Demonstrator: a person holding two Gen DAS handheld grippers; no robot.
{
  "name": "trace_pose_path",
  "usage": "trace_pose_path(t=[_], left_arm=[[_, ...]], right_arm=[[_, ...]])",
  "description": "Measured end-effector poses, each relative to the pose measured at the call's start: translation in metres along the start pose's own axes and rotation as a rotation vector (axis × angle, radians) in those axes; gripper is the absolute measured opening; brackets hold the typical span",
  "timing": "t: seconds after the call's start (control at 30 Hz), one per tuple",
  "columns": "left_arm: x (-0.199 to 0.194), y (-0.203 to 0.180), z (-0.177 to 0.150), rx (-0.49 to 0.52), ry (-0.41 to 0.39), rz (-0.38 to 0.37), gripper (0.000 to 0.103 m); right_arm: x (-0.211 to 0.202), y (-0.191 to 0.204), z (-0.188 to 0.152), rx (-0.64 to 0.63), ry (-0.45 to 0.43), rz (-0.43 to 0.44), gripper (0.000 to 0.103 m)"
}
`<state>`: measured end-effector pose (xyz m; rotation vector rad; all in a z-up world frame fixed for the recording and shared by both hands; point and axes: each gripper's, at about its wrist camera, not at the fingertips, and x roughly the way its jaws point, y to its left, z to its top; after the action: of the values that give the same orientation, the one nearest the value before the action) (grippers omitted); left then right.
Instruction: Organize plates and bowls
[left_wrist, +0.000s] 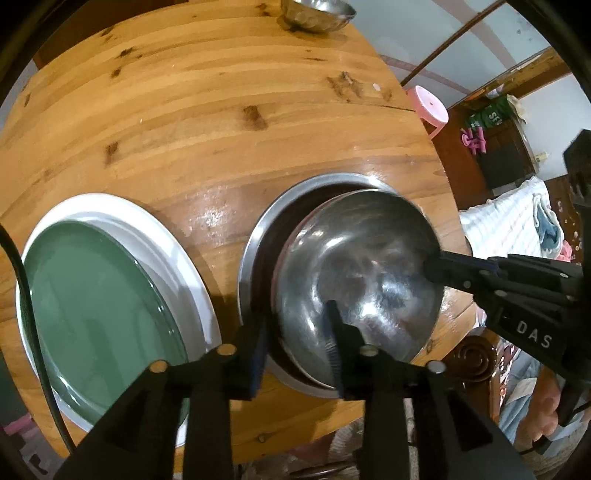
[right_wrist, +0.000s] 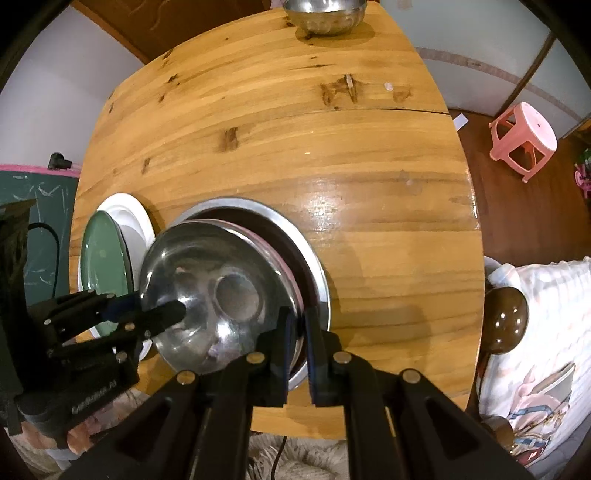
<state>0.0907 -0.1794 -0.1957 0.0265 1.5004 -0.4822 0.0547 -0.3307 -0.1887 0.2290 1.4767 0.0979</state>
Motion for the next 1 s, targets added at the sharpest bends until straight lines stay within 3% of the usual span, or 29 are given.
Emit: trace_pose_path(t=[0.27, 0.43, 0.57, 0.8, 0.87, 0.93, 1.0], left_arm=[[-0.025, -0.005, 0.003, 0.022, -0.073, 0.022, 0.051], [-0.048, 0.000, 0.007, 0.002, -0.118, 0.010, 0.053], [-0.068, 0.000, 0.011, -0.009, -0.172, 0.013, 0.066], [-0.110, -0.004, 0.021, -0.014, -0.295, 0.010, 0.074], [-0.119, -0.007, 0.025, -0.006, -0.322, 0.014, 0.077], [-0.128, -0.011, 0.029, 0.003, -0.348, 0.013, 0.081], [-0.137, -0.014, 0.033, 0.000, -0.370, 0.006, 0.083]], right_arm=[[-0.009, -0.003, 0.000, 0.008, -0.025, 0.031, 0.008], [-0.025, -0.002, 0.001, -0.002, -0.062, 0.039, 0.008], [-0.039, -0.001, 0.001, -0.015, -0.096, 0.060, 0.008], [-0.070, 0.002, 0.001, -0.047, -0.170, 0.103, 0.009], [-0.080, 0.004, 0.002, -0.065, -0.193, 0.105, 0.013], [-0.090, 0.003, 0.003, -0.074, -0.227, 0.095, 0.029], [-0.101, 0.004, 0.004, -0.086, -0.267, 0.086, 0.033]])
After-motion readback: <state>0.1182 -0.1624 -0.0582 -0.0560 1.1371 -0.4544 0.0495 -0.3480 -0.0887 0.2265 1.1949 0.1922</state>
